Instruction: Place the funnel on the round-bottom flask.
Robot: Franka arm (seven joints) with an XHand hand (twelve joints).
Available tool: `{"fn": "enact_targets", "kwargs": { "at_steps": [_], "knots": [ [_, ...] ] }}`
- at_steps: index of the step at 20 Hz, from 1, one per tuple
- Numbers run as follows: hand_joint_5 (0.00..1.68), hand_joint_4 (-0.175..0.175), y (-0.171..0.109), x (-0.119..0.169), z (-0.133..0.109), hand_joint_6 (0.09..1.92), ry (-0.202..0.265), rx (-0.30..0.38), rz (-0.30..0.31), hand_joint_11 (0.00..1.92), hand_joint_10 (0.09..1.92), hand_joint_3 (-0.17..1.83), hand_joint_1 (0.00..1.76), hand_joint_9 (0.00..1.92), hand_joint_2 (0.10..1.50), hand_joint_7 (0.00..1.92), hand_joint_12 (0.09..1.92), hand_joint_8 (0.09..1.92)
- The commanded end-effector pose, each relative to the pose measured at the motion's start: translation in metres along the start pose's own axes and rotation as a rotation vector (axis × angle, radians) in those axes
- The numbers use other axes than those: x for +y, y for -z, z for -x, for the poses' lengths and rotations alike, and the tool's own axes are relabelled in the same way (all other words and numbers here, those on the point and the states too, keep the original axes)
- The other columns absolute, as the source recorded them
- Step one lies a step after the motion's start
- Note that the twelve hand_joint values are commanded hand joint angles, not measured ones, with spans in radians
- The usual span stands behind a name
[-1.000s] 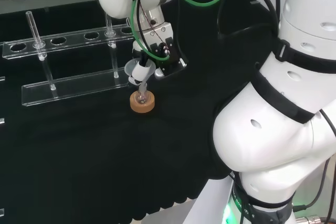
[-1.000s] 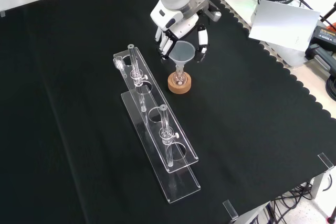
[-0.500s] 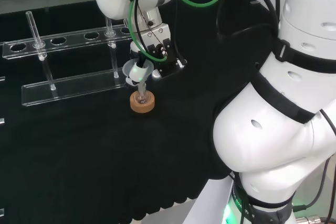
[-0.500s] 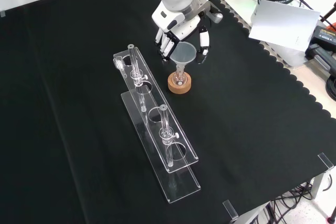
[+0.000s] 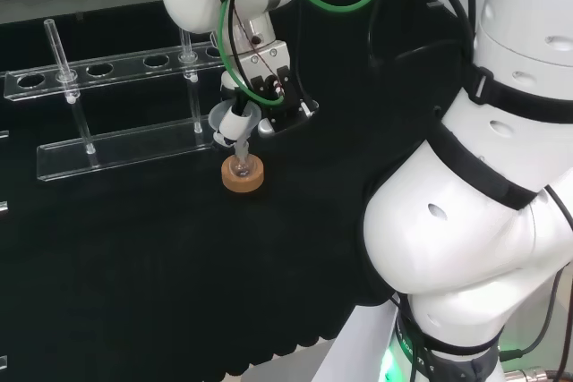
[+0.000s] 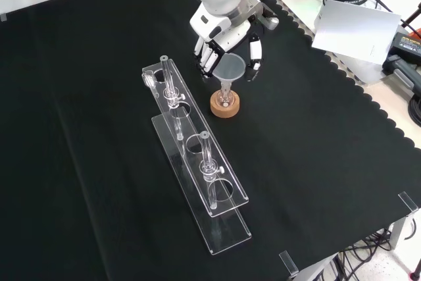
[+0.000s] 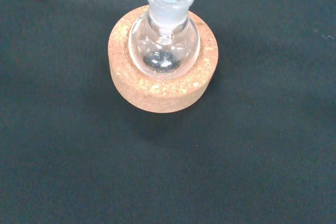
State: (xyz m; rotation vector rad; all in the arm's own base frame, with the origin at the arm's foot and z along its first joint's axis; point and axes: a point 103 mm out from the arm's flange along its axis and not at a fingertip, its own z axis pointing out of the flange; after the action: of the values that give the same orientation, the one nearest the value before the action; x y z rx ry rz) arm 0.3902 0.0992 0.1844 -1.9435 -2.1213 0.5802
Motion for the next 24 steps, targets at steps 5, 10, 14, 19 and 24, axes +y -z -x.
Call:
{"fn": "enact_targets", "kwargs": {
  "at_steps": [5, 10, 14, 19, 24],
  "knots": [
    [0.52, -0.034, -0.0018, 0.0019, -0.0024, 0.67, 0.005, -0.004, 0.003, 0.6, 0.48, 0.55, 0.68, 0.85, 0.79, 0.5, 1.25, 0.73],
    [0.52, -0.036, -0.0018, 0.0027, -0.0038, 0.67, -0.001, -0.012, 0.002, 0.6, 0.49, 0.55, 0.68, 0.84, 0.79, 0.49, 1.25, 0.73],
    [0.51, -0.038, -0.0022, 0.0022, -0.0009, 0.66, 0.001, 0.0, 0.01, 0.59, 0.49, 0.55, 0.68, 0.84, 0.79, 0.48, 1.25, 0.73],
    [0.48, -0.04, -0.0021, 0.0014, -0.0052, 0.64, -0.006, -0.007, 0.009, 0.59, 0.5, 0.55, 0.67, 0.83, 0.77, 0.47, 1.25, 0.73],
    [0.43, -0.046, -0.0034, -0.0009, 0.0005, 0.55, -0.004, 0.0, 0.005, 0.56, 0.53, 0.55, 0.66, 0.78, 0.73, 0.44, 1.26, 0.74]
  ]
}}
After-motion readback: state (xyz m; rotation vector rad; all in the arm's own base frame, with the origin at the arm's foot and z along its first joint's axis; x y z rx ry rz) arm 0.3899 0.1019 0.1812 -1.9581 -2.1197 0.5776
